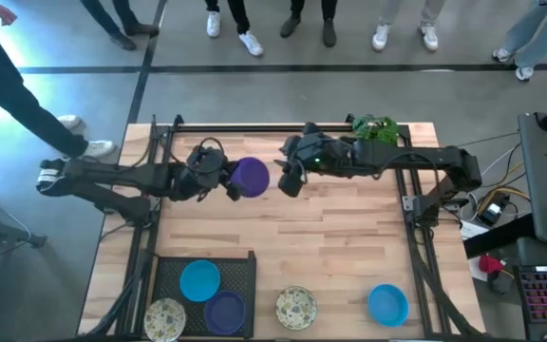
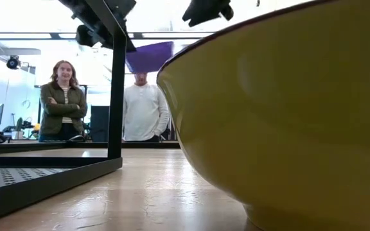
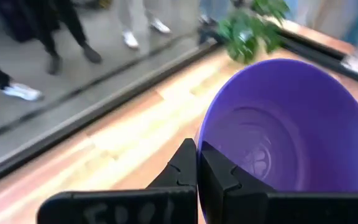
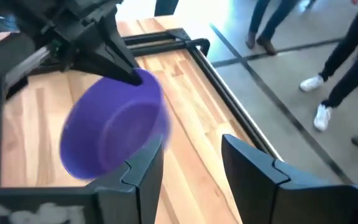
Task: Pick & Place Mini bowls
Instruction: Stack the purple bowl on the purple bowl on the shelf
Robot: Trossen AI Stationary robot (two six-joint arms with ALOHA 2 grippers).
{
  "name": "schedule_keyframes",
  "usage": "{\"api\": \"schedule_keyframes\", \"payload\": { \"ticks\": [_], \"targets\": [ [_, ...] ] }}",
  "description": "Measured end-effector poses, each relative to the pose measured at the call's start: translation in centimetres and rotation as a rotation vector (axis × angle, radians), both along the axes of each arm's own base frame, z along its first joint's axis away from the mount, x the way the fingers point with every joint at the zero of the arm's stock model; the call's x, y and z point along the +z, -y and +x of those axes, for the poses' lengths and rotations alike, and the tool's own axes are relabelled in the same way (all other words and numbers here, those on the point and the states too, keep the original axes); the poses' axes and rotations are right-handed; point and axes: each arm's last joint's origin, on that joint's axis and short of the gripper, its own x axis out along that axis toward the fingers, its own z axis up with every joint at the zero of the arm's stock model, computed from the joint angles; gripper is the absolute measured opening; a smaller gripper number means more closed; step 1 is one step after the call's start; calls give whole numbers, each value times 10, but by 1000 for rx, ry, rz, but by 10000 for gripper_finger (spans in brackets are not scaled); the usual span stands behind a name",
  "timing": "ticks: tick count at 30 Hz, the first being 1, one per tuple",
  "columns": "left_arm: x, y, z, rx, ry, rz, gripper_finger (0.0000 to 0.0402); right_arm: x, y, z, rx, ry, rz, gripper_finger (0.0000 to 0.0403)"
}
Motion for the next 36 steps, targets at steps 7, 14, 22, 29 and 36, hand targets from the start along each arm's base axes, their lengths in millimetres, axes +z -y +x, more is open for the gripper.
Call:
{"api": "schedule_keyframes", "payload": {
  "ticks": [7, 14, 22, 29, 36],
  "targets": [
    [10, 8, -28, -239, -74, -183, 1, 26, -6, -24, 63, 56, -2, 158],
    [4, 28, -43, -524, -198, -374, 1, 39, -7, -43, 68, 64, -2, 156],
    [-3, 64, -45, -722, -289, -484, 0, 46, -7, -54, 60, 72, 11, 161],
    [-18, 102, -38, -789, -375, -549, 0, 52, -8, -61, 84, 100, 47, 154],
    [-30, 135, -20, -887, -353, -548, 0, 51, -8, -62, 92, 89, 55, 145]
  ]
}}
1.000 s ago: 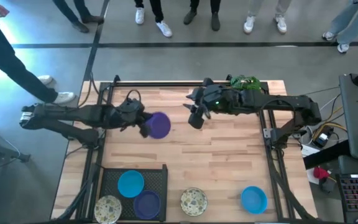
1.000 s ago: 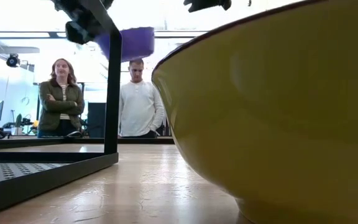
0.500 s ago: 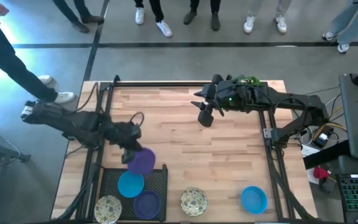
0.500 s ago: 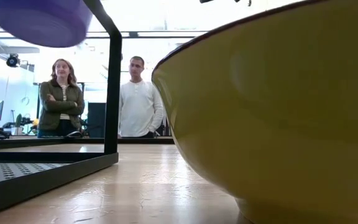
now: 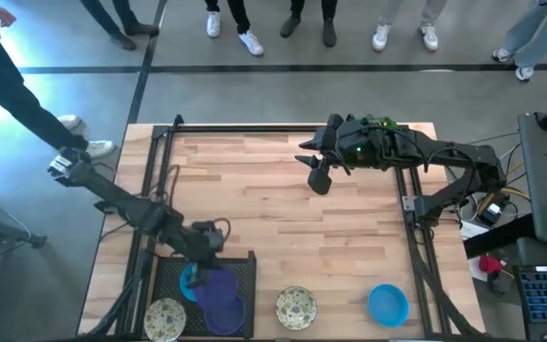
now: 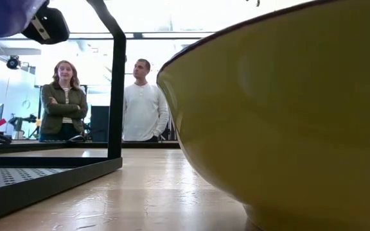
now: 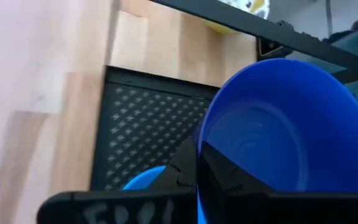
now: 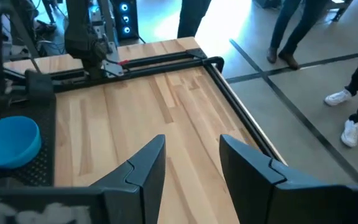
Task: Pick & Place Mini bowls
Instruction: Stack the purple bowl on the purple bowl on the shelf
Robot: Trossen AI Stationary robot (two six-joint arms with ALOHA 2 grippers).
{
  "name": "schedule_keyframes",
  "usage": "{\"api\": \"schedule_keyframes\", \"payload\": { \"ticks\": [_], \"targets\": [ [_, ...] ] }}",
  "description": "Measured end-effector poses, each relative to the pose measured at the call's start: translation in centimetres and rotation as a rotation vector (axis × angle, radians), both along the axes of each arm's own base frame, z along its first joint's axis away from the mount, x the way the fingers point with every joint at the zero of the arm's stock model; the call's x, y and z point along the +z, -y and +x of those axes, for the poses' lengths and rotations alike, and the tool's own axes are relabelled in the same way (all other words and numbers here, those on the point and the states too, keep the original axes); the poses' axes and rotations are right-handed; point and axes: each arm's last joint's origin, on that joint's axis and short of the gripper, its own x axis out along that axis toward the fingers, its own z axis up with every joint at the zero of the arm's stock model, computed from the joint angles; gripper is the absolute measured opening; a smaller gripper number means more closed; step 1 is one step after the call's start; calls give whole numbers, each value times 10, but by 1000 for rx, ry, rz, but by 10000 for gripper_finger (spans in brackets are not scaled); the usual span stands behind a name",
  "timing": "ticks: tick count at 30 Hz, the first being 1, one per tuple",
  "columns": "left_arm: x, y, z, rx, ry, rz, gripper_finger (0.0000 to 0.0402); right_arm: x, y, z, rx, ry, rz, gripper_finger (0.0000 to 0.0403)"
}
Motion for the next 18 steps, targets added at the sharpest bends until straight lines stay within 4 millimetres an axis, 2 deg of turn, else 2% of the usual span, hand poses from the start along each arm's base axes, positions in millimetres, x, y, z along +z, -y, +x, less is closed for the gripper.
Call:
{"api": "schedule_keyframes", "payload": {
  "ticks": [11, 18],
  "targets": [
    [-23, 34, 21, -37, -9, -31, 0, 0, -1, 0, 45, 1, 26, 137],
    [-43, 49, 25, -72, -63, 2, 0, 0, -1, 0, 49, -1, 19, 141]
  ]
}}
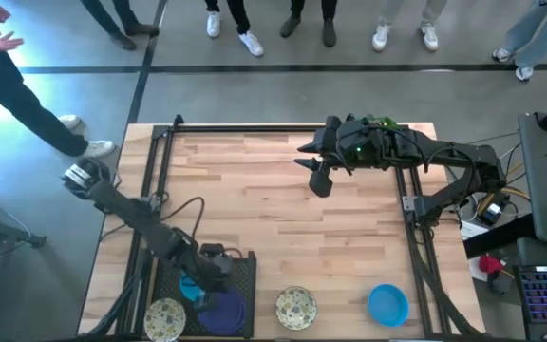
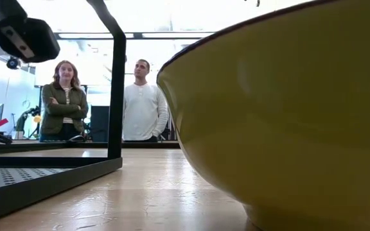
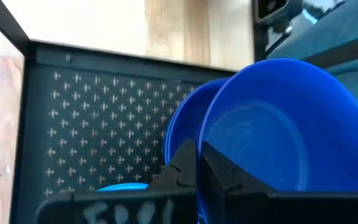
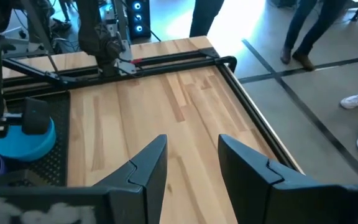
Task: Pick & Place Mini bowls
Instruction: Stack the purple bowl on the purple bowl on the shelf
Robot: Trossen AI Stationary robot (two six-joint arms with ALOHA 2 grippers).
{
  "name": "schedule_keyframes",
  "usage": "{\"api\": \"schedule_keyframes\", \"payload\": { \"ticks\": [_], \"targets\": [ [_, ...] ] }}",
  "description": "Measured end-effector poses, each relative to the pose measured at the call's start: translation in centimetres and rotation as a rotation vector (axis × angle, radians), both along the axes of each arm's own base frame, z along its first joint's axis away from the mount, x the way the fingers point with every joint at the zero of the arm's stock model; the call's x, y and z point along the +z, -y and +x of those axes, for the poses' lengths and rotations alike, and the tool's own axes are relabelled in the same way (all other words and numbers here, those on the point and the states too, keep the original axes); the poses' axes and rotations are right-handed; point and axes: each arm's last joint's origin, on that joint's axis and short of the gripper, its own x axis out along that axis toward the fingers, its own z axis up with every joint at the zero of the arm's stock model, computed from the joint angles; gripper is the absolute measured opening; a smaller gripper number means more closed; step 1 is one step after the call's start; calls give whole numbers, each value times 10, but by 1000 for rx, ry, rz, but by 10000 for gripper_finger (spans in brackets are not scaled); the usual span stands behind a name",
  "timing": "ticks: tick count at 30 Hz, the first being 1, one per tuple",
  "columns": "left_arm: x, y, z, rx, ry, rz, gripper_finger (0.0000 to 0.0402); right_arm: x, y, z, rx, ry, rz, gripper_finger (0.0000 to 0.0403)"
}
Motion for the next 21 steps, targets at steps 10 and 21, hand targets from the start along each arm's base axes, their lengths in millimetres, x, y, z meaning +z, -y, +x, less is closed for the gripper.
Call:
{"api": "schedule_keyframes", "payload": {
  "ticks": [10, 21],
  "targets": [
    [-15, 7, 5, -25, -32, 45, 0, 0, 0, 0, -1, 1, 0, 136],
    [-17, 7, 5, -30, -29, 51, 4, 0, 0, 0, 1, -1, -3, 133]
  ]
}}
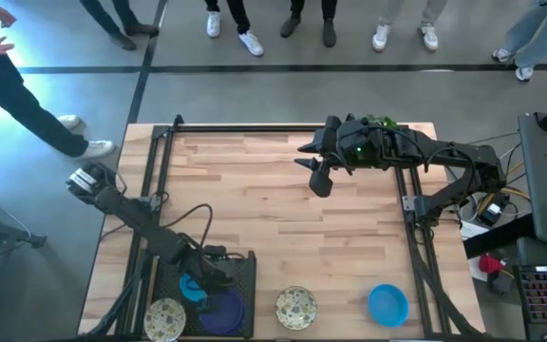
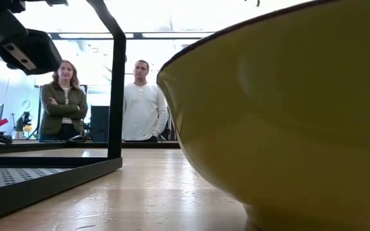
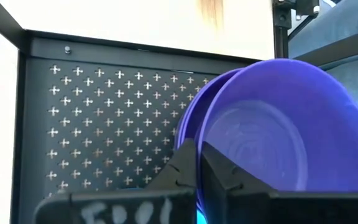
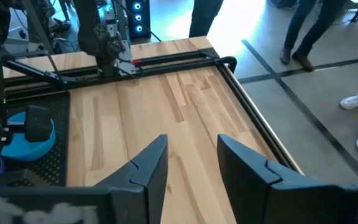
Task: Pick & Place Mini bowls
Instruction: Stack the purple bowl on the purple bowl on the shelf
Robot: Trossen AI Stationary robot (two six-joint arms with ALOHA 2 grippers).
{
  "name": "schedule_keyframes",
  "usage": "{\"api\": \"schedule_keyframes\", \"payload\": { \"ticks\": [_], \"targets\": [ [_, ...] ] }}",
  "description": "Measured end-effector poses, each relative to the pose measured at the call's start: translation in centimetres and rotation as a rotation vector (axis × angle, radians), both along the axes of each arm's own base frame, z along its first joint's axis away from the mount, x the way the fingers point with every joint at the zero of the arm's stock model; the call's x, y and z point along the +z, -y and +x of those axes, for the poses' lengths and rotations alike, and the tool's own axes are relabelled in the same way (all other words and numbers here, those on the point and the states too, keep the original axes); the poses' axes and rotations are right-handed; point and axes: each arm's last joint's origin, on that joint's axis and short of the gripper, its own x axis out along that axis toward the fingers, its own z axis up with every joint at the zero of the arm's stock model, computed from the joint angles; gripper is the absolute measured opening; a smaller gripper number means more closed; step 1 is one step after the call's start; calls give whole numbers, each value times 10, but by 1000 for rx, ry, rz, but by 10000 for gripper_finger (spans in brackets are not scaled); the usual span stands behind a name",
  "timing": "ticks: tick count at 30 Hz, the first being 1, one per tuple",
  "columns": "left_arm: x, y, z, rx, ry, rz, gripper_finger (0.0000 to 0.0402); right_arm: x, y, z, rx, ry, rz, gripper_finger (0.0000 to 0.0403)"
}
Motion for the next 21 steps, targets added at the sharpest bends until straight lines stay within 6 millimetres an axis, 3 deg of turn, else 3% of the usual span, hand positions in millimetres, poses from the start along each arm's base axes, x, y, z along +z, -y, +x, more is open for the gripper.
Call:
{"api": "schedule_keyframes", "payload": {
  "ticks": [21],
  "targets": [
    [1, 1, 0, 7, 4, -12, 69, 0, 0, 0, -2, 0, 0, 128]
  ]
}}
